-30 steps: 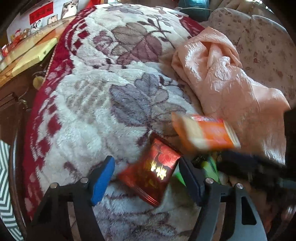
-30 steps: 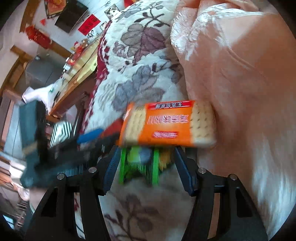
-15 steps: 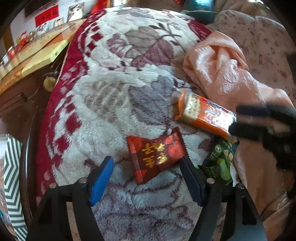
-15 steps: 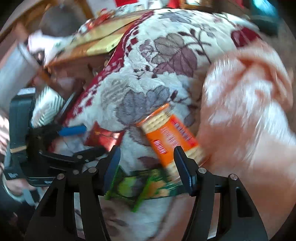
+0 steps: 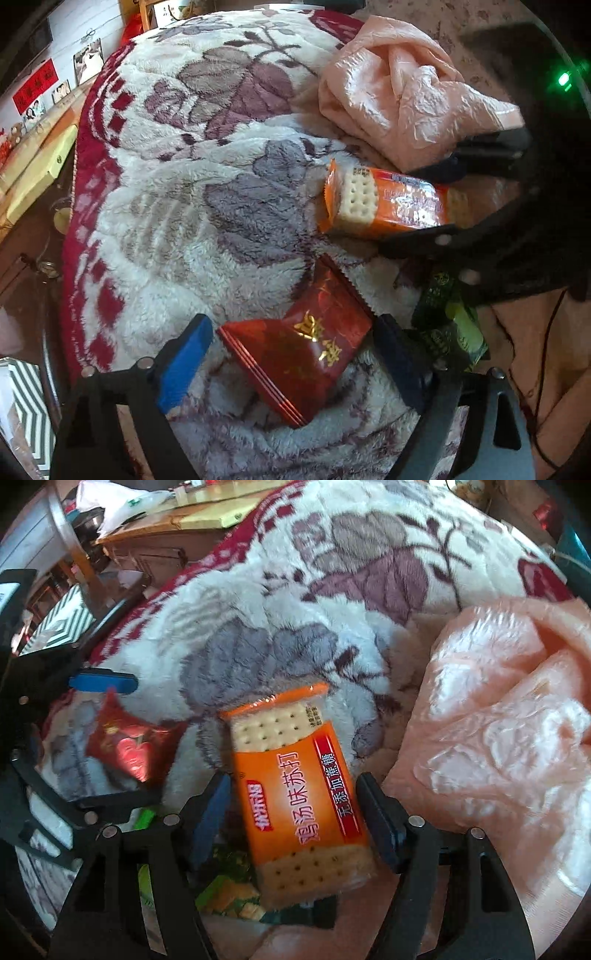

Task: Organize snacks
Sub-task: 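Grasp the red packet with the left tool while the right grasps the orange cracker packet, then carry the red packet and orange cracker packet over the striped tray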

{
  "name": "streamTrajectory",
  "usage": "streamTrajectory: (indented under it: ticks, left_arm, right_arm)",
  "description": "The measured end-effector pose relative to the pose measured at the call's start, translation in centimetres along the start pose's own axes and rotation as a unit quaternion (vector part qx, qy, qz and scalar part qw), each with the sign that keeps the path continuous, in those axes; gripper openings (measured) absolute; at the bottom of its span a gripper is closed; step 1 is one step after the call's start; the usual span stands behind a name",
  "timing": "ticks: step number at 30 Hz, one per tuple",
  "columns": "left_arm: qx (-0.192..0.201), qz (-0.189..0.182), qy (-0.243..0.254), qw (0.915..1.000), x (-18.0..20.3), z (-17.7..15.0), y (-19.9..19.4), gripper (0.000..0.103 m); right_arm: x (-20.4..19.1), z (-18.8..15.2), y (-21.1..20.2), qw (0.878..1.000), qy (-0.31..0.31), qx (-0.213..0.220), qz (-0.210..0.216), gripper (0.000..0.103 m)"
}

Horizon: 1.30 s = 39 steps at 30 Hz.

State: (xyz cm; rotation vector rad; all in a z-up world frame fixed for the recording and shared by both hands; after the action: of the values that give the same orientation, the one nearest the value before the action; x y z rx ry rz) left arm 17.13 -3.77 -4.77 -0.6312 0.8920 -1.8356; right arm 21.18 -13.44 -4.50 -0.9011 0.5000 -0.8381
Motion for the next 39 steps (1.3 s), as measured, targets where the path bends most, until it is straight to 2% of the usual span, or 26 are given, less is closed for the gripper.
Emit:
streamTrajectory:
  ticks: [2, 3, 4, 5, 8, 14, 22, 30, 39]
  left_arm:
    - [0.006, 0.006, 0.000, 1.0000, -0.1, -0.1, -0.1, 0.063]
    - [0.008, 0.009, -0.006, 0.9999, -0.2, -0.1, -0.2, 0.058]
    - [0.011, 0.011, -0.015, 0.9998, -0.5, -0.1, -0.4, 0.044]
    - [0.014, 0.017, -0.031, 0.9993, -1.0, -0.1, -0.6, 0.042]
    - [0.019, 0.012, -0.081, 0.9965, -2.0, -0.8, -1.4, 0.042]
    - [0.028, 0.041, -0.130, 0.9903, -3.1, -3.2, -4.4, 0.042]
    - [0.040, 0.102, -0.156, 0.9817, -3.9, -7.6, -9.2, 0.042]
    - [0.056, 0.147, -0.192, 0.9687, -5.7, -11.6, -13.8, 0.042]
    - [0.079, 0.179, -0.217, 0.9563, -8.2, -13.4, -17.3, 0.042]
  right_arm:
    - [0.2, -0.5, 0.6, 1.000, 0.007, 0.000, -0.006, 0.060]
    - [0.1, -0.5, 0.5, 1.000, 0.007, 0.004, -0.009, 0.060]
    - [0.0, -0.6, 0.4, 1.000, 0.006, 0.004, -0.013, 0.059]
    - [-0.2, -0.6, 0.3, 1.000, 0.004, 0.006, -0.016, 0.057]
    - [-0.7, -0.6, -0.3, 1.000, 0.003, 0.014, -0.022, 0.057]
    - [-3.1, 0.4, -3.7, 0.998, 0.015, 0.059, -0.013, 0.057]
    - [-9.4, 0.1, -7.2, 0.994, 0.005, 0.102, -0.027, 0.057]
    - [-14.1, -2.0, -7.0, 0.993, 0.038, 0.107, -0.014, 0.057]
    - [-18.5, -2.0, -7.2, 0.994, 0.005, 0.106, -0.011, 0.057]
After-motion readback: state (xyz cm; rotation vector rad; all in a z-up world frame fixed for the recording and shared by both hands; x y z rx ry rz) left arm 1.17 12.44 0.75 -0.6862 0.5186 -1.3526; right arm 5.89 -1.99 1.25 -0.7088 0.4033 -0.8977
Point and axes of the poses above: each gripper's, at about its wrist camera, not at the fingertips, and y roughly the way its jaws point, x to its right, z to its top, the point moved 7 cm from there along y, roughly the way its jaws point, and after that the axes turned 12 degrees about x, right-handed, at the moved point
